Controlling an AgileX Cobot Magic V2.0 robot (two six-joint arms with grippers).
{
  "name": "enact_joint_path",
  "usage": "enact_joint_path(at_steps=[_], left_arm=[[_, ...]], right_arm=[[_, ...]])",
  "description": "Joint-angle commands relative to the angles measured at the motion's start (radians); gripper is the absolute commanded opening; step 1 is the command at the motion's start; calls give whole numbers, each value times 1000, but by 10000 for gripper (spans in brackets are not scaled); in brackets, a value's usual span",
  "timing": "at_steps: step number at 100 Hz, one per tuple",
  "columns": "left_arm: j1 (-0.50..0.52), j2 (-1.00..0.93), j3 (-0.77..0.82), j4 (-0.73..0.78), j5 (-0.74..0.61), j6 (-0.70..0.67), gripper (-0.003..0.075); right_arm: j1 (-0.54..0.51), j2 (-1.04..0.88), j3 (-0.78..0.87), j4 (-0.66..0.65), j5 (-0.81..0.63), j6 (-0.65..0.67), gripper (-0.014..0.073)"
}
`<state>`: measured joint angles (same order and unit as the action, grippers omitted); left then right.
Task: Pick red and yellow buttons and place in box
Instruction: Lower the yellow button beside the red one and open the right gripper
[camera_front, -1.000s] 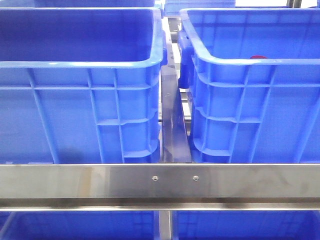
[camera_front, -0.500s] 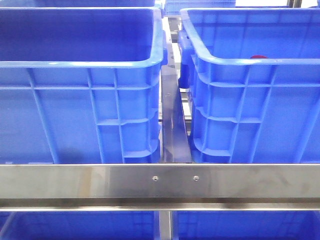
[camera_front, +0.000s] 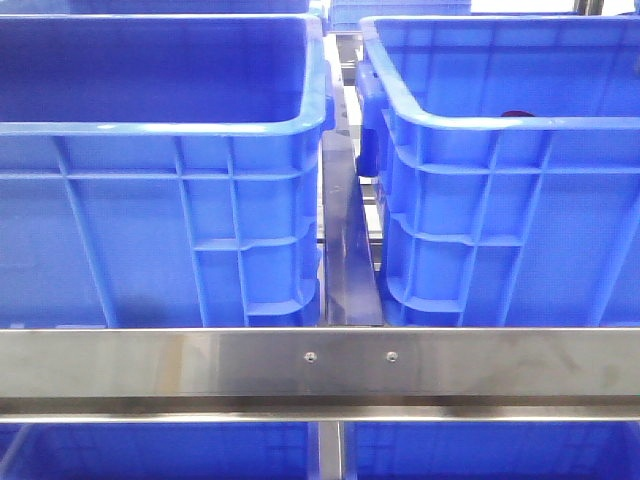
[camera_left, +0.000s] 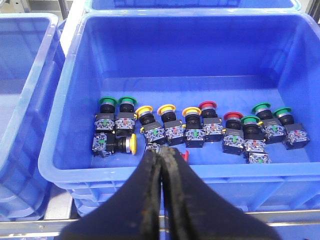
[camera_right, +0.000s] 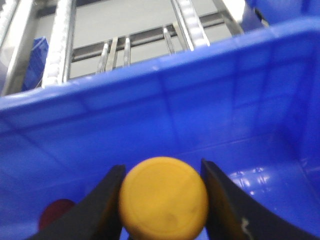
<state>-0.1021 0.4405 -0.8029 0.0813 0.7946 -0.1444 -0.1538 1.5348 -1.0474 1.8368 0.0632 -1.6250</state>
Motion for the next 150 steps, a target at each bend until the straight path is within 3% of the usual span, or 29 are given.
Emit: enact_joint_path(at_steps=[1,21,76,126,138,150], left_arm=[[2,7,-25,5,-90,-3,-19],[2,7,-25,5,-110,-3,-19],[2,7,-25,5,-116,-3,-19],[2,7,-25,5,-116,-3,-19],[2,7,-25,5,-116,-3,-19],[2,7,-25,5,-116,-3,-19]], right_arm=[[-35,16,-54,28,93,-21,182],[-30,143,-125,29,96,-149,182],[-30,321,-277,30,106,-174,182],[-30,378,-279,30,109,-190,188],[-30,378,-279,30,118,-190,267],[-30,378,-279,30,127,-190,423]])
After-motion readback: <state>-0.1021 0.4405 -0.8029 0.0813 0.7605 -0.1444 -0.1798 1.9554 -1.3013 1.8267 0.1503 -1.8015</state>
